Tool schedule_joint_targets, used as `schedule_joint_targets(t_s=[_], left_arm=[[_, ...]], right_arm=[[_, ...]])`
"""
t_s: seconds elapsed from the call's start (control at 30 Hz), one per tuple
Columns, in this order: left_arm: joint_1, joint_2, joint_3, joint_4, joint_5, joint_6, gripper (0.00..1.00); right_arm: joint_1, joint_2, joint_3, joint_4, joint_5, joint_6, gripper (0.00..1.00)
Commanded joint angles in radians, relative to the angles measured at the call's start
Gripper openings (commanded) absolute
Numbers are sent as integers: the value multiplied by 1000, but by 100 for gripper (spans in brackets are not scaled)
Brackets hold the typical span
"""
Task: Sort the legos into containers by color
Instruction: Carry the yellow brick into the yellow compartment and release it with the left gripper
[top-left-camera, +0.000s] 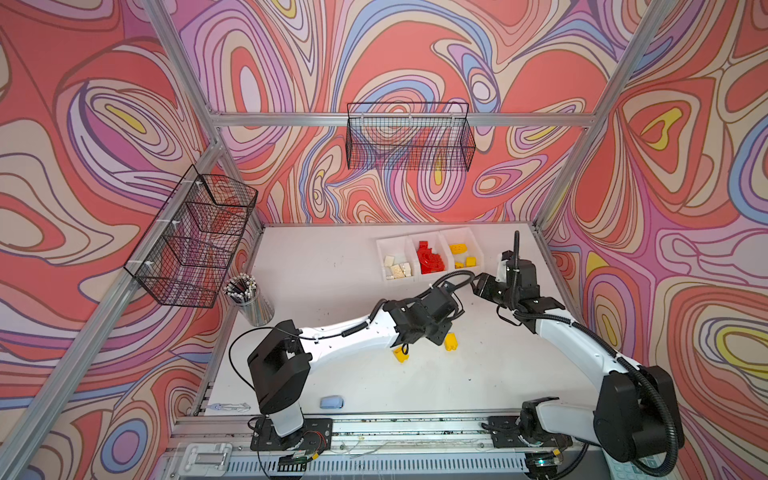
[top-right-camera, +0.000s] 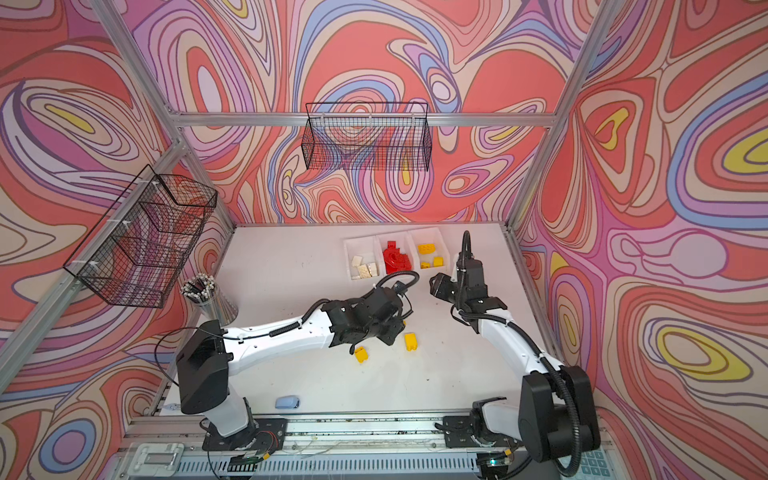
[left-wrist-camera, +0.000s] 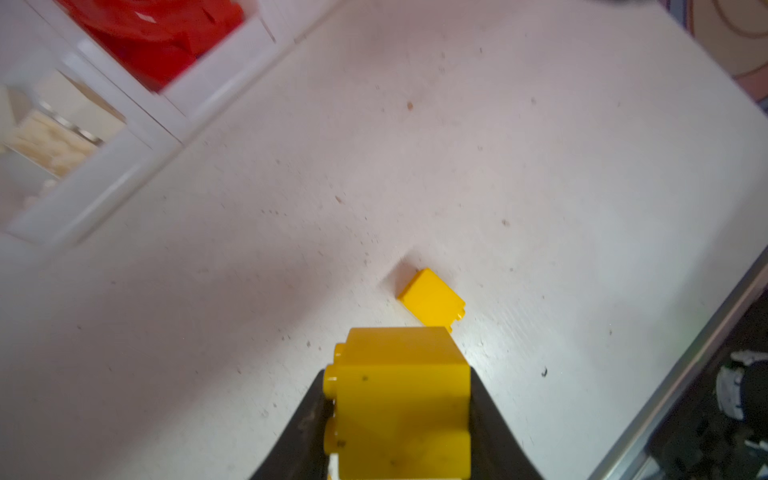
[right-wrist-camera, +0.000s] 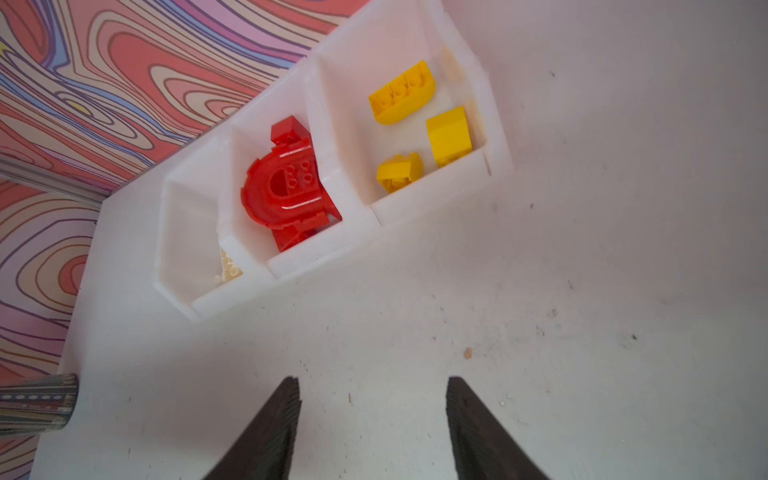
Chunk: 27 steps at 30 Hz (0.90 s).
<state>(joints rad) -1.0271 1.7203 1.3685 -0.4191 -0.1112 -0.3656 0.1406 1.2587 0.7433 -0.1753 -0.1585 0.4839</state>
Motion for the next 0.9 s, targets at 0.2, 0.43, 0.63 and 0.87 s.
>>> schedule_joint_targets(t_s=[0.2, 0.43, 0.63, 0.87], left_arm=[[193, 229, 342, 58, 267, 125, 30], [266, 486, 639, 146, 386, 107, 31], [309, 652, 786, 319, 448, 51, 31], [338, 807, 875, 552, 454, -44, 32]], right_arm=[[1, -150, -172, -2, -64, 14, 59], [13, -226, -248, 23, -160, -12, 60], [33, -264, -311, 65, -180, -40, 61], [52, -258, -323, 78, -204, -42, 61]])
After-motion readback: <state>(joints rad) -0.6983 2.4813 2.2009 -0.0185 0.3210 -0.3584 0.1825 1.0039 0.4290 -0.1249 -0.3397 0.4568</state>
